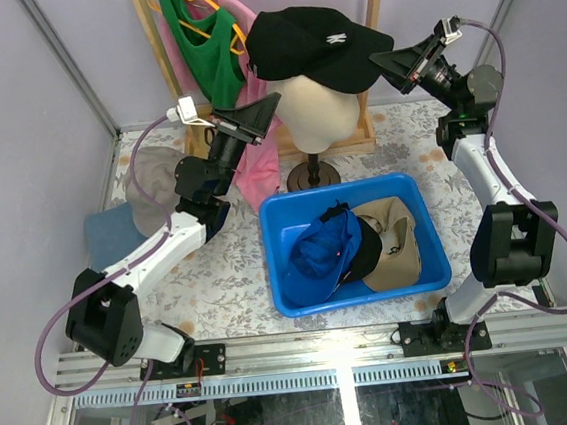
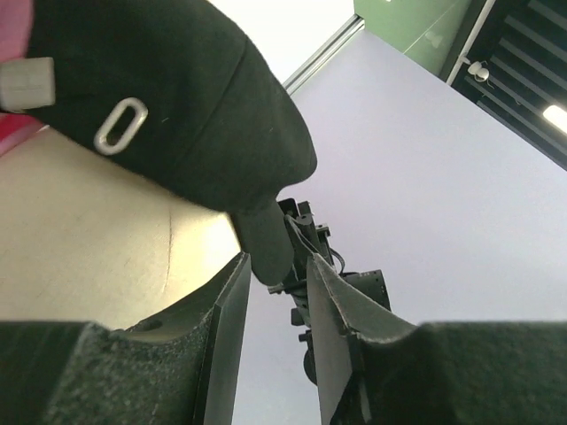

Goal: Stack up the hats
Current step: Stack the hat on the hat.

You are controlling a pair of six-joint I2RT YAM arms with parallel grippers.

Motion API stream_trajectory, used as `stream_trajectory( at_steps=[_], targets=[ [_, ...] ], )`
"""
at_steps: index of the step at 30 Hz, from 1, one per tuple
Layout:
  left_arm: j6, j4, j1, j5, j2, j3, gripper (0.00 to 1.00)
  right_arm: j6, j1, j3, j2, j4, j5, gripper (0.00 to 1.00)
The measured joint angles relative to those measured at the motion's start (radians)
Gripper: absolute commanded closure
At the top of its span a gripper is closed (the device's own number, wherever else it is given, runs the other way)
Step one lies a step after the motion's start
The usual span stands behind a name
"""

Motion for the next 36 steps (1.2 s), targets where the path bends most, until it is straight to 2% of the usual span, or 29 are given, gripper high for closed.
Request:
stream_trajectory(
  at_steps=[7,11,17,22,30,36],
  targets=[
    [-0.008,-0.009,0.009,-0.024,-0.005,-0.015,0.59,0.044,-0.009,0.02,0.038,0.049,-0.007,1.0],
    [-0.007,-0.045,0.017,-0.09,-0.034,-0.016,0.58,0.093,-0.009,0.02,0.043,0.098,-0.016,1.0],
    [-0.012,-0.14,0.053,-0.234,-0.088,-0.015,0.53,0.172,-0.009,-0.013,0.043,0.198,-0.05,1.0],
    [-0.035,-0.239,0.09,-0.304,-0.079,0.027,0.51,0.193,-0.009,-0.061,0.043,0.207,-0.073,1.0],
    [-0.097,-0.308,0.137,-0.281,-0.011,0.092,0.5,0.2,-0.01,-0.081,0.043,0.235,-0.099,1.0],
    [-0.138,-0.372,0.172,-0.188,0.068,0.159,0.5,0.199,-0.021,-0.097,0.043,0.253,-0.126,1.0]
  ],
)
